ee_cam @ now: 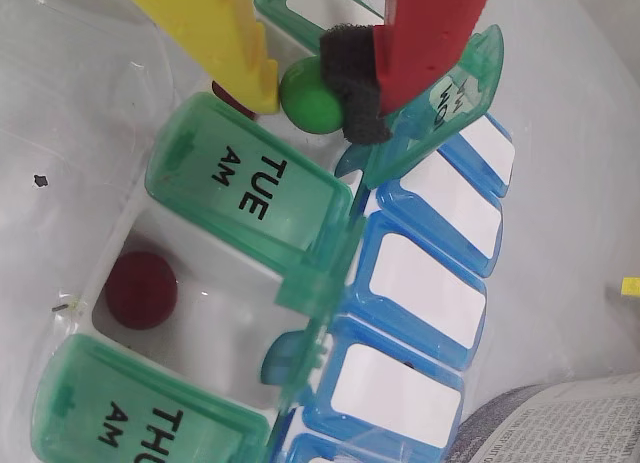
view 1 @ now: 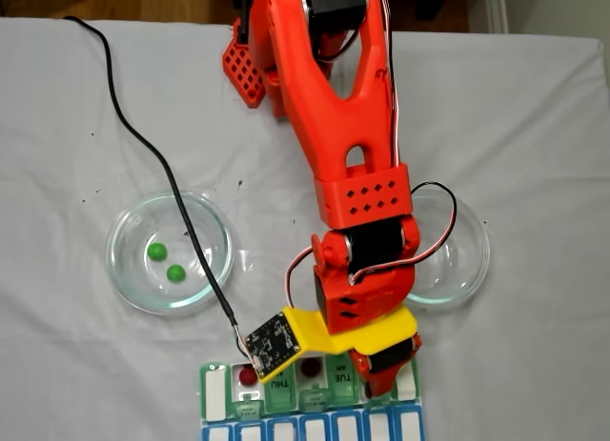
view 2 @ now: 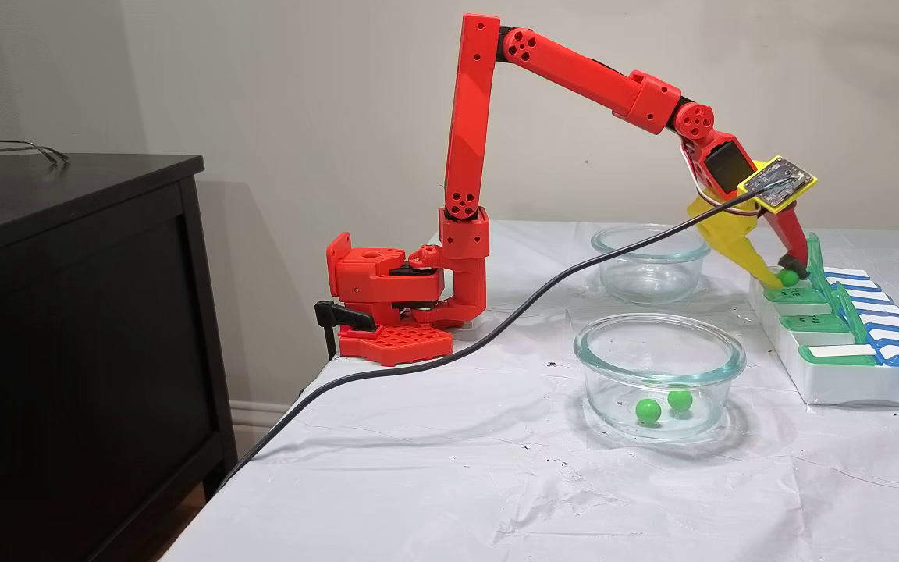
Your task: Sort medicines into box.
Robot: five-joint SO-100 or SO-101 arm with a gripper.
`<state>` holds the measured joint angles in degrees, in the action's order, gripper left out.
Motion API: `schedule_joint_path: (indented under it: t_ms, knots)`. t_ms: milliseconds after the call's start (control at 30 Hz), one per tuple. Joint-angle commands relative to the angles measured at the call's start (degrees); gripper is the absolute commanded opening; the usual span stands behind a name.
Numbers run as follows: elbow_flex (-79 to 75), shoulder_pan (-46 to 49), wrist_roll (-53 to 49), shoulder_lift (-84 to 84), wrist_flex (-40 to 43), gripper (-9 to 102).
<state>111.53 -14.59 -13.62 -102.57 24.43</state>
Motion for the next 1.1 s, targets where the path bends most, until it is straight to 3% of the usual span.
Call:
schedule_joint_path:
  t_ms: [0, 333, 500, 533, 600, 733, 867, 967, 1067]
  knots:
    - [-0.5, -1.9, -1.8, -6.8, -0.7, 17]
    - [-2.0, -0.9, -2.8, -8.3, 4.2, 28]
    - [-0.2, 2.6, -6.9, -17.4, 7.3, 8]
    - [-0.3, 4.2, -8.6, -20.3, 10.0, 0]
    - [-1.9, 6.4, -11.9, -23.6, 16.2, 0]
    - [-11.5, 12.3, -20.3, -24.5, 36.5, 0]
    - [-14.5, 18.7, -37.4, -25.2, 50.6, 0]
    - [-10.1, 25.1, -47.5, -27.9, 53.8, 0]
    - [-1.8, 28.9, -51.2, -33.5, 49.4, 0]
